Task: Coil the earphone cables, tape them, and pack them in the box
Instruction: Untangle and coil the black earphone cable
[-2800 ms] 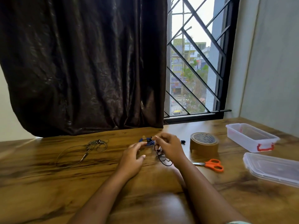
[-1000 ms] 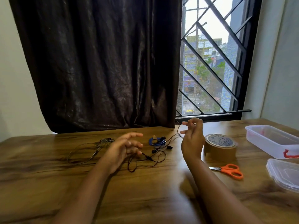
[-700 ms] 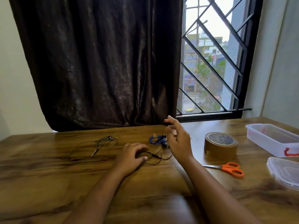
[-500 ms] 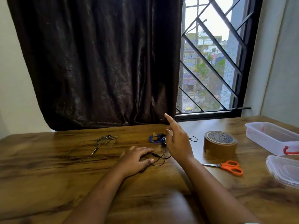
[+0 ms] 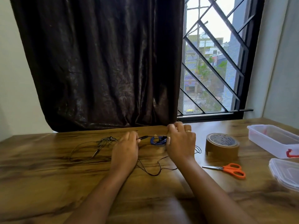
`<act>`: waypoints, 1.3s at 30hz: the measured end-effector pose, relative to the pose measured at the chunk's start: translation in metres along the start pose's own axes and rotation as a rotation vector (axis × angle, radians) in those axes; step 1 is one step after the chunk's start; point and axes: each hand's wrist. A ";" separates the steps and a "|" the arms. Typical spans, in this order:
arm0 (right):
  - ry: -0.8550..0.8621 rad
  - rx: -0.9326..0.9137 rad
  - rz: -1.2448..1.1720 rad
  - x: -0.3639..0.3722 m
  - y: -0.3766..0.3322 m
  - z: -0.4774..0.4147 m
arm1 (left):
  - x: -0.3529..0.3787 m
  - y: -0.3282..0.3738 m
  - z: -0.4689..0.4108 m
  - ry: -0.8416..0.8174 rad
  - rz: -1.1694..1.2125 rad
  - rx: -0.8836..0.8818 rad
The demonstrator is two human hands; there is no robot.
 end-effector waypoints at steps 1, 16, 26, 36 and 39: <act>0.001 -0.056 -0.038 0.003 -0.002 0.003 | -0.001 0.002 0.000 0.022 0.024 -0.014; -0.267 0.283 -0.272 0.002 0.010 -0.002 | -0.018 0.022 -0.014 0.546 0.772 -0.521; -0.208 0.858 -1.265 -0.017 -0.004 -0.021 | -0.007 0.005 -0.012 0.475 0.801 -0.842; 0.010 0.691 -0.717 -0.015 0.025 -0.021 | -0.010 -0.022 -0.011 0.447 0.623 -0.852; 0.134 0.761 -0.612 -0.005 0.032 -0.022 | -0.013 -0.015 -0.011 0.444 0.618 -0.708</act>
Point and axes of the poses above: each hand's wrist, its own z-axis away from the middle knuckle, its own x-axis out of the palm, y = z × x, and after that the axes turned 10 degrees about y, right-handed
